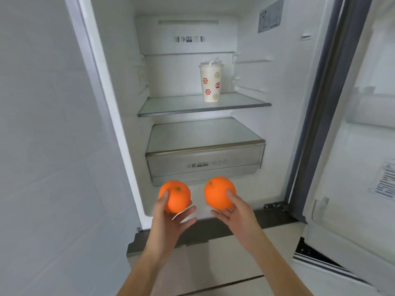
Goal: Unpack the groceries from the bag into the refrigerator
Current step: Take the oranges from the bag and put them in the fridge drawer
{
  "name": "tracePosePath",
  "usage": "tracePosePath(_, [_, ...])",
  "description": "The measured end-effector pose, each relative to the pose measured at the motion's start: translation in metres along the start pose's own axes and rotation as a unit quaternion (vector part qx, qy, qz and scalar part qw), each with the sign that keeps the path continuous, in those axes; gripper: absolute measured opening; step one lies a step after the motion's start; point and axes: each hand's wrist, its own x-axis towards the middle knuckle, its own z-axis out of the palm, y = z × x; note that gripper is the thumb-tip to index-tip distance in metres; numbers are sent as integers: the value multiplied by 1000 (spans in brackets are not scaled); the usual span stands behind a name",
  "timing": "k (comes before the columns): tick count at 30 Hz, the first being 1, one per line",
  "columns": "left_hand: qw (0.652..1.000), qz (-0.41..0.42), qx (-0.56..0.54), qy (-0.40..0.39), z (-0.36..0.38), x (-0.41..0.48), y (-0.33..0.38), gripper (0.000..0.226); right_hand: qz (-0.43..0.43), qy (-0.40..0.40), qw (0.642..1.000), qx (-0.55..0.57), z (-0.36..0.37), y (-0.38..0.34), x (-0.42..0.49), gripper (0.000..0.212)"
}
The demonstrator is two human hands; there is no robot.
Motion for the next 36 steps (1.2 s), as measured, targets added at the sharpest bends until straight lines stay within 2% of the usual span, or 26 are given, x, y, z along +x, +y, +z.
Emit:
tracePosePath(5, [989,-13,-144,2,41,70,-13,90,-2,33,989,147,-18,-19,71,73])
tracePosePath(7, [985,-9,-171,6,47,94,-18,88,26,27,978,205,-29,-20,96,102])
tracePosePath(9, [982,-9,-186,13,51,113,-20,81,41,4,972,233,-37,-21,115,112])
tracePosePath(12, [982,-11,-189,27,57,132,-21,80,36,-14,972,231,-46,-18,135,110])
tracePosePath(15, [985,-6,-160,55,59,140,-26,97,31,-18,974,226,-52,-16,144,109])
tracePosePath(19, [984,-9,-171,51,49,144,-28,91,39,-14,967,251,-58,-22,144,112])
tracePosePath(22, [988,-7,-143,56,48,139,-32,93,42,-12,974,222,-59,-22,138,114])
tracePosePath(30, [996,-1,-79,40,48,92,-41,95,35,-3,984,177,-68,-28,88,96])
tracePosePath(34, [998,-16,-36,40,46,57,-47,94,27,24,988,147,-65,-29,50,112])
tracePosePath(36, [999,-21,-23,31,44,36,-50,90,25,15,990,140,-68,-28,28,98])
